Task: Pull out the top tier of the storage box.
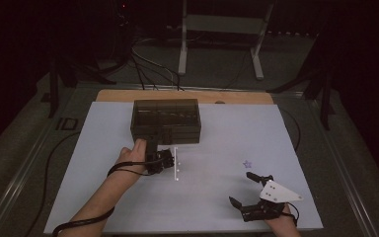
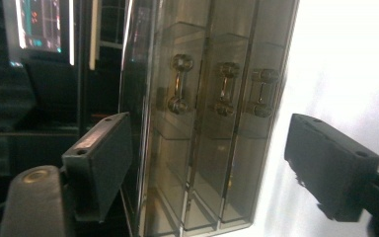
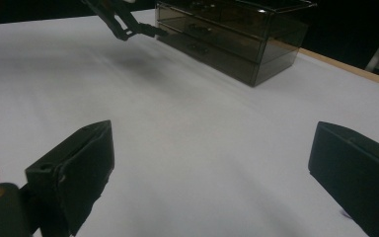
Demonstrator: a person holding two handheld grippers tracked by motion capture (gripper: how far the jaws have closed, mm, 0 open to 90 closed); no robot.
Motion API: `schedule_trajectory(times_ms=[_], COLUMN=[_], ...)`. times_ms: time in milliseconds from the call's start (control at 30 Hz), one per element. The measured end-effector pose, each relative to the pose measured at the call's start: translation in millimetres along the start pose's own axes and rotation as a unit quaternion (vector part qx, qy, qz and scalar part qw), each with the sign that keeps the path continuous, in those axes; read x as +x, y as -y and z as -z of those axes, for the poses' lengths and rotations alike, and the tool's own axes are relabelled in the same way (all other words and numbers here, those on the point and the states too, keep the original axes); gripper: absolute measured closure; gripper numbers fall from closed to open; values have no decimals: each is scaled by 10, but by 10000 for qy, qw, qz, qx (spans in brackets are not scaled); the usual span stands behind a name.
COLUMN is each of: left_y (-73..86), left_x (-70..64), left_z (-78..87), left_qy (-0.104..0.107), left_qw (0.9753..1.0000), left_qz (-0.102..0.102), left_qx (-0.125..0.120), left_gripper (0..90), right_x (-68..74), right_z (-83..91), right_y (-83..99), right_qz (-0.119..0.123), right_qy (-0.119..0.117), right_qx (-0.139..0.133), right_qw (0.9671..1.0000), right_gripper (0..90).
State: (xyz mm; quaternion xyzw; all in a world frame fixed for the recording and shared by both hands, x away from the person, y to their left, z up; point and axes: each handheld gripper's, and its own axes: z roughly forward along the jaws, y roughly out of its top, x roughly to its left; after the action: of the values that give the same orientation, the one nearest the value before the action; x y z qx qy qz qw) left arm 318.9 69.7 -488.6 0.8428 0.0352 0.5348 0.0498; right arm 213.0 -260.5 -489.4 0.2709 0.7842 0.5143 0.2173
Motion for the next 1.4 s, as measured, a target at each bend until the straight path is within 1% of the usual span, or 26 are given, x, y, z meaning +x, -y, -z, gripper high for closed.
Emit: schedule_trajectory(times_ms=[67, 100, 167, 233, 333, 433, 500, 533, 567, 600, 633, 667, 700, 733, 800, 833, 867, 933, 1000, 1067, 1100, 1167, 1200, 1300, 1400], left_y=[-15, -15, -26, -34, -53, -72, -78, -91, -91, -100, -110, -117, -127, -132, -140, -142, -144, -135, -130, -133, -141, -145, -146, -159, -173], left_x=[-27, -27, -48, -53, -58, -64, -64, -73, -73, -86, -97, -111, -112, -113, -112, -112, -111, -105, -105, -109, -109, -106, -106, -90, -72], left_z=[-35, -35, -72, -105, -144, -181, -190, -201, -201, -216, -220, -237, -241, -249, -260, -271, -276, -302, -312, -312, -313, -314, -314, -314, -311], left_qy=[-56, -56, -112, -143, -260, -386, -414, -493, -493, -515, -551, -639, -619, -600, -631, -642, -616, -704, -693, -693, -747, -765, -808, -874, -898], left_qw=[9999, 9999, 9997, 9995, 9990, 9984, 9981, 9971, 9971, 9968, 9958, 9948, 9947, 9948, 9944, 9945, 9941, 9935, 9937, 9935, 9929, 9925, 9920, 9913, 9910], left_qz=[-72, -72, -184, -212, -272, -322, -357, -489, -489, -557, -664, -734, -739, -752, -774, -754, -784, -769, -769, -787, -807, -834, -851, -857, -838], left_qx=[62, 62, 123, 171, 256, 275, 294, 321, 321, 250, 311, 313, 353, 341, 335, 343, 416, 457, 432, 441, 455, 470, 469, 489, 533], left_gripper=[230, 243, 282, 320, 367, 418, 445, 459, 469, 495, 519, 520, 521, 527, 534, 549, 556, 574, 605, 616, 632, 658, 670, 735, 791], right_x=[-1, -1, -2, -1, -1, -4, -4, -4, -4, -3, -2, -3, -3, -2, -2, -3, -4, -4, -3, -4, -5, -4, -2, -2, -4], right_z=[1, 1, 2, 1, 2, 4, 5, 6, 6, 6, 6, 5, 4, 5, 7, 8, 7, 6, 7, 7, 5, 7, 8, 8, 8], right_y=[0, 0, 1, 2, 2, 4, 4, 4, 4, 5, 6, 6, 7, 6, 5, 6, 7, 8, 8, 8, 8, 7, 7, 7, 8], right_qz=[-11, -11, -6, -7, -10, -27, -32, -34, -34, -27, -28, -23, -22, -26, -26, -33, -34, -37, -36, -38, -42, -39, -42, -42, -36], right_qy=[3, 3, 2, 3, 1, 6, 10, 8, 8, 7, 8, 11, 8, 10, 11, 11, 12, 10, 7, 2, 7, 4, 7, 7, 9], right_qx=[1, 1, 4, 12, 11, 19, 15, 13, 13, 19, 26, 31, 28, 30, 21, 23, 25, 26, 24, 22, 21, 19, 20, 21, 19], right_qw=[10000, 10000, 10000, 10000, 10000, 10000, 10000, 10000, 10000, 10000, 10000, 10000, 10000, 10000, 10000, 10000, 10000, 10000, 10000, 10000, 10000, 10000, 10000, 10000, 10000], right_gripper=[37, 37, 37, 37, 37, 37, 37, 37, 37, 37, 37, 37, 37, 37, 37, 38, 37, 37, 38, 37, 38, 38, 37, 38, 38])
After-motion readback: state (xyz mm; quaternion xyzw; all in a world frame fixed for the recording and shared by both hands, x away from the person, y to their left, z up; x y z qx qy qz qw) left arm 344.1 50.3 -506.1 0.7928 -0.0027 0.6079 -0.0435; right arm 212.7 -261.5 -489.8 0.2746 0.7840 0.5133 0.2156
